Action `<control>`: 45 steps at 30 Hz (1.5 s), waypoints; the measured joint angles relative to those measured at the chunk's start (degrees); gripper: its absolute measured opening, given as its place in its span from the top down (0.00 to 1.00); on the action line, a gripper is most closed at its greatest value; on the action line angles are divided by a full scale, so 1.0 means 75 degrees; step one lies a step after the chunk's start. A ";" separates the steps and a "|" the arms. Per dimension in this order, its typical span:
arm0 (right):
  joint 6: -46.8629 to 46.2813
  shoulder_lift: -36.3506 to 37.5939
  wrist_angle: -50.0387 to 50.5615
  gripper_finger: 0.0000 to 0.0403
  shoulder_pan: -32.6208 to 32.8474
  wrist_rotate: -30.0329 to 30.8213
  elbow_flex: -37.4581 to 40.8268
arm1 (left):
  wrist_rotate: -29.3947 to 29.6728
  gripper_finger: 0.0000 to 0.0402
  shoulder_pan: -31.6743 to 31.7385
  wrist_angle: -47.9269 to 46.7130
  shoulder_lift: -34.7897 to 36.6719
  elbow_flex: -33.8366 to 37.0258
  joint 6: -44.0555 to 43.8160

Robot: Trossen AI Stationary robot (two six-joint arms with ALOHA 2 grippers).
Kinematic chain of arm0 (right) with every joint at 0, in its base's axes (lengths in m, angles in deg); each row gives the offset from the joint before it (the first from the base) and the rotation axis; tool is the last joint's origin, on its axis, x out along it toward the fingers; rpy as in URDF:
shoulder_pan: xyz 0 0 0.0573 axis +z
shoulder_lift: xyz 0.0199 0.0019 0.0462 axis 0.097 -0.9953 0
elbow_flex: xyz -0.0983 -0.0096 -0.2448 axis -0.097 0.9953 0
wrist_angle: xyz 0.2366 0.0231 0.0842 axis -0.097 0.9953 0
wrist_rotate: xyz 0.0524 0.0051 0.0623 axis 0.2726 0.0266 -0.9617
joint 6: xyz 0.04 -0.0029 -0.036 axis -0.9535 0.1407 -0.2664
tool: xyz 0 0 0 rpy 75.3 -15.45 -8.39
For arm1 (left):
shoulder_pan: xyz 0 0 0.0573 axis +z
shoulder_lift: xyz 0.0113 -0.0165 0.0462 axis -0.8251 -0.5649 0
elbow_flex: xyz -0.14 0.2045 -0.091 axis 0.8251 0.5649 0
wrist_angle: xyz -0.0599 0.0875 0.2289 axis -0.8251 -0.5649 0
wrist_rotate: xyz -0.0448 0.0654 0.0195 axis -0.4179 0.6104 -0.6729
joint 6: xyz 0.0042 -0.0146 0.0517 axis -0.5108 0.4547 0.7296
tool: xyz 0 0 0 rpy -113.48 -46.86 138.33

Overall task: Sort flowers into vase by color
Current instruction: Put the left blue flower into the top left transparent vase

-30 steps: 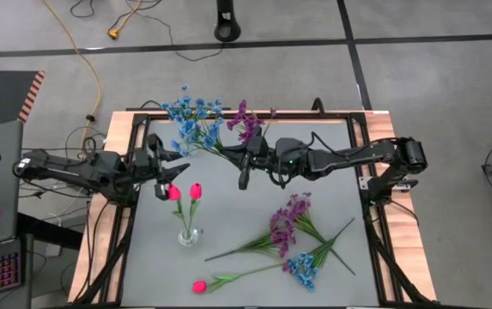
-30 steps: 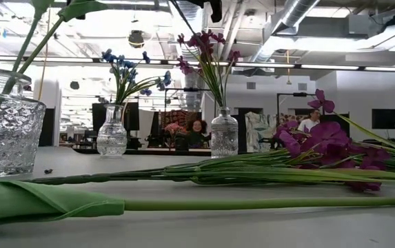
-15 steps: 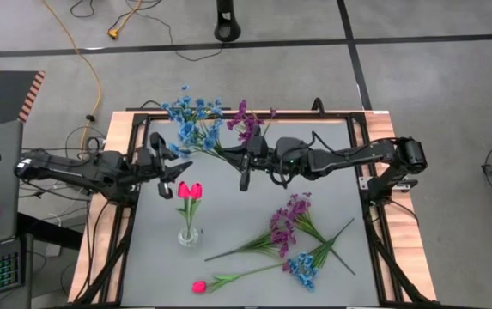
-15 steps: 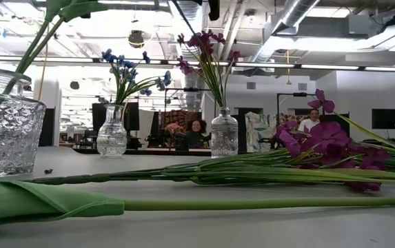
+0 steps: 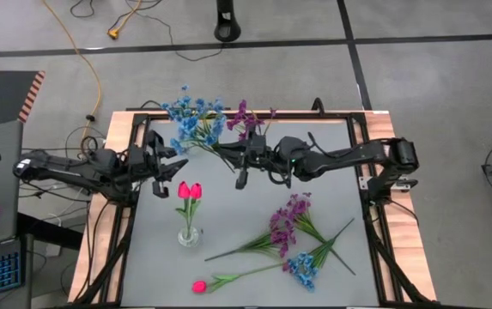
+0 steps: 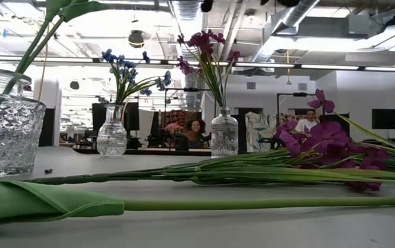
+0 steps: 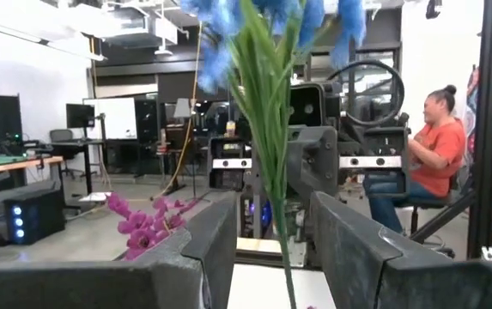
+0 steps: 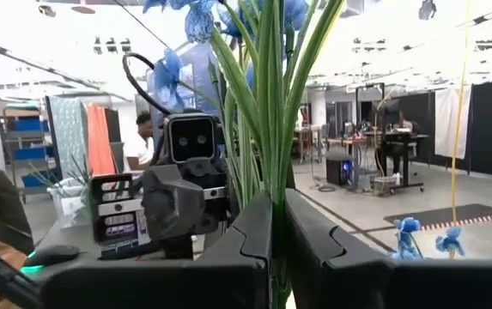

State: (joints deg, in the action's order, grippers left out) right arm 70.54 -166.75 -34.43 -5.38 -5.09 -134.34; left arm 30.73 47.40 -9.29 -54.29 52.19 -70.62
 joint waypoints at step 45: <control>0.0251 -0.1649 0.0696 0.89 0.0020 -0.0558 -0.1661 | 0.0005 0.66 0.0469 0.1817 -0.1295 0.0000 -0.0170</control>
State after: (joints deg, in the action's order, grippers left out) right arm 72.42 -179.12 -29.21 -5.23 -9.28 -146.79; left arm 30.77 50.91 4.33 -64.01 52.19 -71.89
